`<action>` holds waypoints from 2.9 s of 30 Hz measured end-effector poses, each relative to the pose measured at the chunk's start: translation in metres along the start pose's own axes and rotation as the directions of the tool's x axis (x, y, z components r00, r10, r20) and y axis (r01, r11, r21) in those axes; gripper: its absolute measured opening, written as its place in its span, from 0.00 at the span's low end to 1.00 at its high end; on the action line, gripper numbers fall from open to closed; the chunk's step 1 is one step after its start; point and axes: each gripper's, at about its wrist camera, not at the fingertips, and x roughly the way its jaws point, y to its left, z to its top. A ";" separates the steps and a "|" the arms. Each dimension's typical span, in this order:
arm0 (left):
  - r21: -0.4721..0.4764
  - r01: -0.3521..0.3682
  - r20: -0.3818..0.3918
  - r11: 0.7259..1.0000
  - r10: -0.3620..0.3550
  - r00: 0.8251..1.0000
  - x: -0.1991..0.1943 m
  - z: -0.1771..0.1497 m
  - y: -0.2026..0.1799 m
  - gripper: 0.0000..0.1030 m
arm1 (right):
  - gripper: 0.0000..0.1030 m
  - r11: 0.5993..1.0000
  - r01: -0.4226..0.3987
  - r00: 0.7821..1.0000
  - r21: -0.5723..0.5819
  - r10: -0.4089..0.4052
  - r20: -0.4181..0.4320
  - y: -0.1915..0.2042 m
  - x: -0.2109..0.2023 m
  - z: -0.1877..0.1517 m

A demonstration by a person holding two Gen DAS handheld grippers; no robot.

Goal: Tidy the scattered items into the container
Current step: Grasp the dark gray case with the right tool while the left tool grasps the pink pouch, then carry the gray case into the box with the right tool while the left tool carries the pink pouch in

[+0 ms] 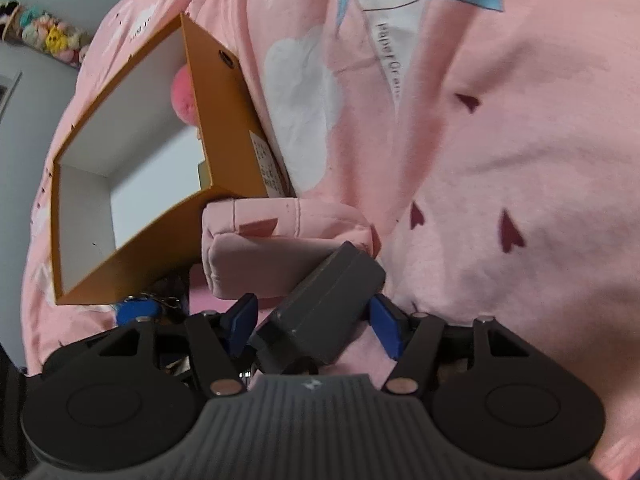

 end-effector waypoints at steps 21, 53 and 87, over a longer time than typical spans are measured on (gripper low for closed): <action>0.124 -0.144 0.058 0.982 0.138 0.989 0.016 0.009 0.010 0.56 | 0.38 0.935 0.199 0.954 -0.293 -0.118 0.275 0.026 -0.055 0.008; -0.071 -0.132 0.235 0.989 0.145 0.961 -0.071 0.007 0.019 0.22 | 0.36 0.963 0.039 0.957 -0.268 0.040 0.286 0.029 -0.093 0.005; -0.253 -0.424 0.198 0.870 0.476 0.857 -0.055 0.027 0.101 0.21 | 0.36 0.899 0.035 0.999 -0.436 -0.016 0.048 0.139 0.038 0.062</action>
